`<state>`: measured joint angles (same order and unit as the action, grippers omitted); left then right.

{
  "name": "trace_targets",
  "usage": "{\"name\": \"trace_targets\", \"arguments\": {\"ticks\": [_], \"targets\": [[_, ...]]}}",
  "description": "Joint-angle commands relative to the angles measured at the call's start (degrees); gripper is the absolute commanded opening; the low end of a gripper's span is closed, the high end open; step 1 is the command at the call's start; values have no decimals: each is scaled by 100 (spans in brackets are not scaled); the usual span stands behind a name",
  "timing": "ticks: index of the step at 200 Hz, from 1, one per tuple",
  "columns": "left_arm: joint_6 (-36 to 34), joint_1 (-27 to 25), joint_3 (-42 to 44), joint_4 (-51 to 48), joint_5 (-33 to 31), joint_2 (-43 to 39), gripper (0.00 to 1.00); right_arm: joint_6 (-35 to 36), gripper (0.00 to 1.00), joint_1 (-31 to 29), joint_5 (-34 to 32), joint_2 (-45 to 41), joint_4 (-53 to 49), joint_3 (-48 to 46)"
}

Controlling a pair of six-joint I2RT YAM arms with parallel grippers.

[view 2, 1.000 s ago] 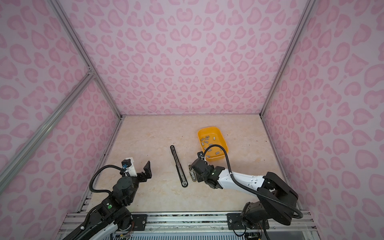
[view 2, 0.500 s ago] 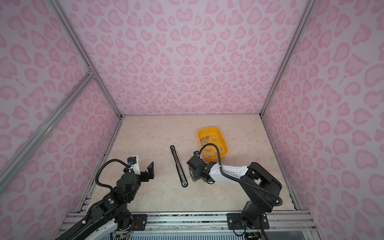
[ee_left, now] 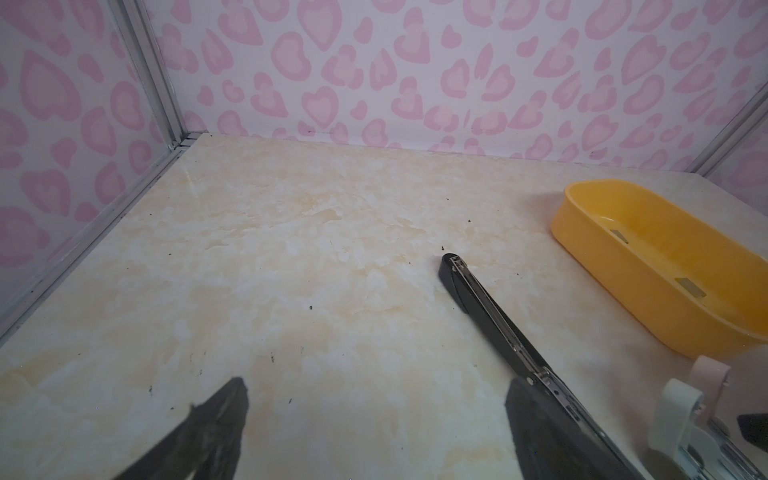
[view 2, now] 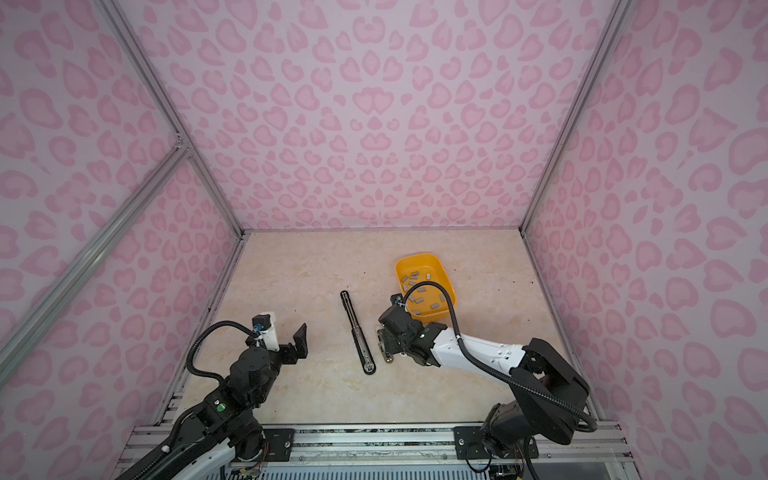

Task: Load the staples into the stapler
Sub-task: 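Lower the pink stapler beside the other staplers and open the right gripper, then move the right gripper into the yellow tray over the staple strips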

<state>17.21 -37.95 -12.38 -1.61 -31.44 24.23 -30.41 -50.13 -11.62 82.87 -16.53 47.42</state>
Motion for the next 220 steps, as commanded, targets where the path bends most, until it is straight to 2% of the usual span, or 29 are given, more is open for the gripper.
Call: {"name": "trace_targets", "arguments": {"ticks": [1, 23, 55, 72, 105, 128, 177, 195, 220], "targets": [[-11, 6, 48, 151, -28, -110, 98, 62, 71, -6, -341, -199, -342, 58], [-23, 5, 51, 160, -16, -112, 97, 155, 71, 11, -873, -484, -701, 231], [-34, 5, 26, 167, -2, -46, 98, 408, 73, 270, -976, -754, -973, 577], [-25, 2, 13, 177, -3, -8, 98, 550, 73, 638, -888, -682, -1110, 802], [-42, -1, -1, 204, 37, 78, 98, 791, 71, 1660, -26, 259, -1377, 1388], [-38, 4, 8, 214, 102, 91, 98, 1059, 63, 2253, 404, 1304, -2181, 2331], [-52, -1, 3, 225, 165, 108, 98, 1064, 63, 2561, 306, 2070, -2079, 2669], [-60, 5, 12, 240, 189, 114, 98, 1081, 60, 2597, 363, 2367, -2171, 2789], [-78, 3, 18, 255, 250, 110, 98, 1032, 59, 2566, 376, 2379, -2183, 2661]]}}
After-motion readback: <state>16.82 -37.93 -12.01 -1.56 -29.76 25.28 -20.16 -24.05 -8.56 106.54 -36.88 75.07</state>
